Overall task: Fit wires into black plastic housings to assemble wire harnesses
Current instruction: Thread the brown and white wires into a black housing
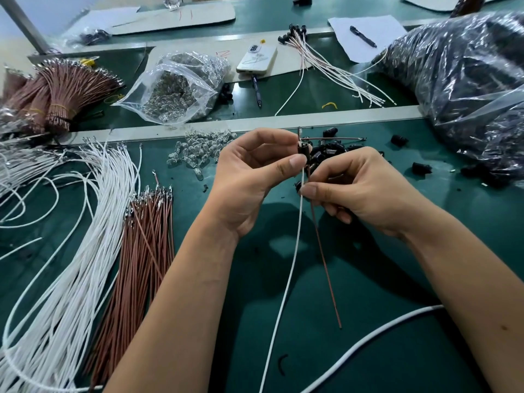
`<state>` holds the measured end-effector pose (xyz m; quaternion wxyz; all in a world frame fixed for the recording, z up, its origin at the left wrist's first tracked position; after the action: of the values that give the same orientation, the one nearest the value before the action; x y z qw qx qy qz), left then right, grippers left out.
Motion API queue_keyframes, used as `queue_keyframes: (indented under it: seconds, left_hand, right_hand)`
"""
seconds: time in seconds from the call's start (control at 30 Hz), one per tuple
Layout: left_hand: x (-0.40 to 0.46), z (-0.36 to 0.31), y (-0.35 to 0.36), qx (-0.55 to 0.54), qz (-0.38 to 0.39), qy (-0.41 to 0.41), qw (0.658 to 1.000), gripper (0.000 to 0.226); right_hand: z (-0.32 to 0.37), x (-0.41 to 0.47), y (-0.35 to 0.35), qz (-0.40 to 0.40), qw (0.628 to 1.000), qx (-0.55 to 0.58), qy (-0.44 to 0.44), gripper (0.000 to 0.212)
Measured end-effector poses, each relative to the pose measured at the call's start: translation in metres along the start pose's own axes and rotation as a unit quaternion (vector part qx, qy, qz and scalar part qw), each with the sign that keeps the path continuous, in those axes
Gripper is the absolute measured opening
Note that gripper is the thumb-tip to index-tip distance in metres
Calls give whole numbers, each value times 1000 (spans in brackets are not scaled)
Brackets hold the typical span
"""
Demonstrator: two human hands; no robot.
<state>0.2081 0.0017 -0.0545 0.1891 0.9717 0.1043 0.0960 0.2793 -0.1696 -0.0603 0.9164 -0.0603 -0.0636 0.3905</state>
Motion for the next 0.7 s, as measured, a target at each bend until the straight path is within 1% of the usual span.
queue_keyframes:
  seconds: [0.1,0.17,0.27,0.4,0.53,0.7]
  left_hand:
    - [0,-2,-1,1,28,10,1000,29]
    - [0,-2,-1,13,43,21,999,34]
    - [-1,-1,1,26,50,35,998,34]
    - [0,0,1,27,49,52,997,34]
    - [1,-1,1,33,61,64,996,36]
    - [-1,-1,3,26,76,77,994,37]
  right_hand:
    - [0,1,0,-21,1000,-17,-9,25]
    - [-2,1,-1,-30,999,-29,-15,22]
    - [-3,0,-1,-37,998,-49,-27,18]
    - [1,-1,0,-48,994,-54,-78,6]
    - [3,0,0,-79,989,-50,-111,7]
    - [6,0,1,-74,983,-64,-158,5]
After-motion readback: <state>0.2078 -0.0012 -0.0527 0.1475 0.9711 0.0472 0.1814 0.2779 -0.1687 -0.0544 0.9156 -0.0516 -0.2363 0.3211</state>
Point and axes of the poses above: each hand's wrist, its own x-axis towards the middle knuckle, its own y-axis out of the palm, z = x × y, the point moved 1 cm from there along x, towards the middle knuckle, and after that the axes turned 1 degree about -x, right-handed, at the moved point
